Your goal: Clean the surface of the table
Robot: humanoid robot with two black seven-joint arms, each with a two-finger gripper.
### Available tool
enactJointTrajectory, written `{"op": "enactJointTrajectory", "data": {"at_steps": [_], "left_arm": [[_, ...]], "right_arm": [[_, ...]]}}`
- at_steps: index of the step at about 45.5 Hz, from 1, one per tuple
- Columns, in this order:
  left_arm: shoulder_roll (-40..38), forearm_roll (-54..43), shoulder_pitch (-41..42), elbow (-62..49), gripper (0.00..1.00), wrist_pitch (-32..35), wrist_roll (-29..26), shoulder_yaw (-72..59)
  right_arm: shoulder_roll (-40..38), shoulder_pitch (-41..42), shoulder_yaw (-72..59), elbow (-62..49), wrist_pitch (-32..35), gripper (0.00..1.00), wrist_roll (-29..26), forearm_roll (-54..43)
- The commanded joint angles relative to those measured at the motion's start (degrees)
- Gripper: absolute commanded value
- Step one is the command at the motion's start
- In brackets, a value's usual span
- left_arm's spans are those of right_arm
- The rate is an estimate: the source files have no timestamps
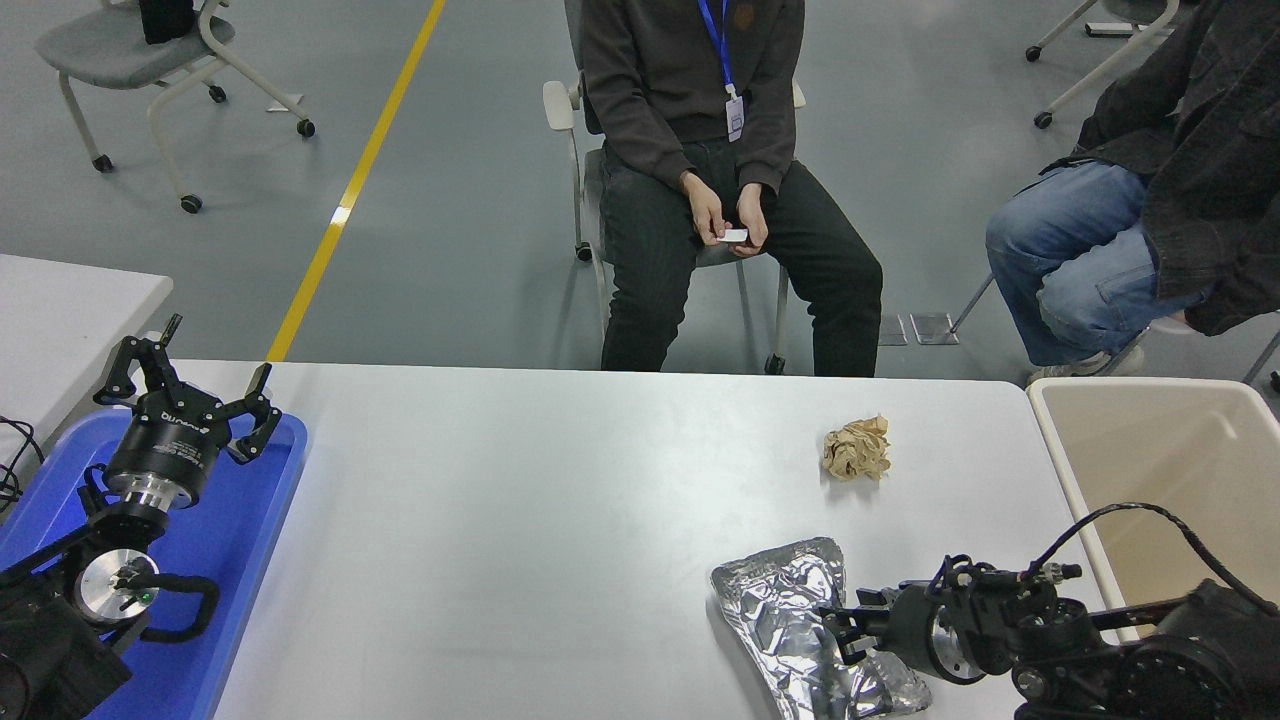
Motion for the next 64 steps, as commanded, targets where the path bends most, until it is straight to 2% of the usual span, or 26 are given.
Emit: {"op": "enactJointTrajectory", "data": {"at_steps": [1,3,18,28,64], "left_arm": [[0.0,0.0,0.0,0.0,1.00,0.0,0.0,0.0],[0.0,0.0,0.0,-0.1,1.00,0.0,0.0,0.0],[0.0,0.0,0.0,0.0,1.00,0.0,0.0,0.0],[0.0,0.0,0.0,-0.1,1.00,0.0,0.0,0.0],[0.0,0.0,0.0,0.0,1.00,0.0,0.0,0.0]], "right_arm": [[-0.7,0.0,-1.7,-0.1,0.0,0.07,0.0,-0.3],[-0.7,0.0,-1.8,-0.1,0.0,0.00,0.0,-0.3],[-2.5,1.7,-0.5,-1.1,0.2,0.00,0.0,0.8],[-5.7,6.6,-0.6,1.3,1.1,0.00,0.0,3.6],[-26.4,23.7,-0.6,16.1,10.5,0.00,0.1,10.2]]}}
